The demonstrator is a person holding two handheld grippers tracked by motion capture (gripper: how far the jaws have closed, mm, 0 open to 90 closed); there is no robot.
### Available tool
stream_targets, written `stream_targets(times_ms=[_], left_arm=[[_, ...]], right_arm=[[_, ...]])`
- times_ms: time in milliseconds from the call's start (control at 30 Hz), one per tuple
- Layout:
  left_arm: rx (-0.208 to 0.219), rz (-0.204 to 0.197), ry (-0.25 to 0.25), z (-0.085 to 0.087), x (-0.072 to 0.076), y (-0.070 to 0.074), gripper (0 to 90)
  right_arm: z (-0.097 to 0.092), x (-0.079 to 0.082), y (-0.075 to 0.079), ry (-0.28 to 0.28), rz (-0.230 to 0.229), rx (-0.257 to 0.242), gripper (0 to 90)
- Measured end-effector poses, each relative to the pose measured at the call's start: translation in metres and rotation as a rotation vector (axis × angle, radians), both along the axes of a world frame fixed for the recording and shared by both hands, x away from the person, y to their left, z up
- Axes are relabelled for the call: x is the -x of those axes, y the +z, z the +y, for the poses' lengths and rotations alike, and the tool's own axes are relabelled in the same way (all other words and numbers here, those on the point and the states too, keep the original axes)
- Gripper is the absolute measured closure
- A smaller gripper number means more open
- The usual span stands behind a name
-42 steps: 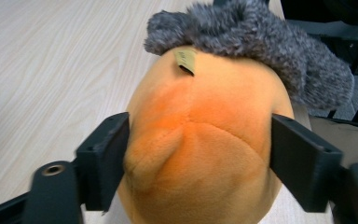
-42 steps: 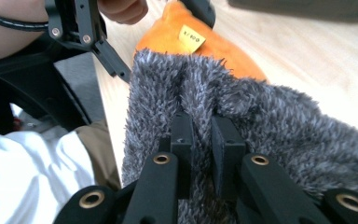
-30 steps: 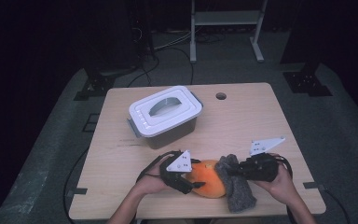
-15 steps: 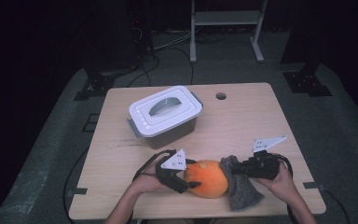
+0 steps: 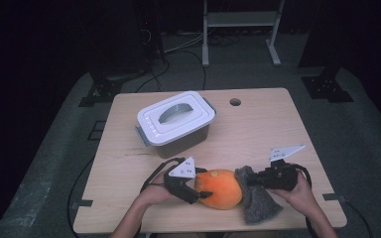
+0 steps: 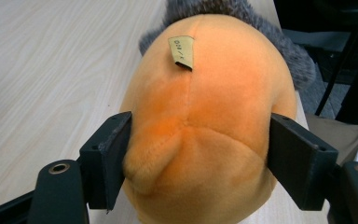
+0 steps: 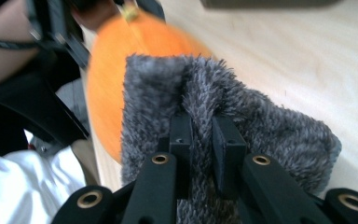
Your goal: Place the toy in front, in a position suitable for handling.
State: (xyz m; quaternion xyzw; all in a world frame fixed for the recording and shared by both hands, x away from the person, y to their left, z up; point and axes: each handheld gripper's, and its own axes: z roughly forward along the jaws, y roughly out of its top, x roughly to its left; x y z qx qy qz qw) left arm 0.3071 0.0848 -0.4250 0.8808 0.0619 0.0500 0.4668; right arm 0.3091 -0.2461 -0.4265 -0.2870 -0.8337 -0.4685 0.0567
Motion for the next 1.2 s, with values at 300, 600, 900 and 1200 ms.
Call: stream_targets(times_ms=[300,600,900,1200], left_arm=[[0.010,0.006,0.006,-0.002,0.000,0.001,27.0],[0.013,-0.016,-0.003,-0.008,0.005,0.003,25.9],[0.017,-0.021,0.006,-0.015,0.007,0.005,23.6],[0.044,-0.016,-0.006,-0.019,0.011,0.007,23.7]], right_arm=[[-0.012,0.002,0.004,-0.046,-0.012,-0.003,79.3],[0.002,0.006,0.003,0.000,-0.017,0.010,78.8],[0.013,0.014,0.033,0.005,-0.117,-0.026,78.6],[0.008,0.014,0.020,0.017,-0.073,0.025,78.8]])
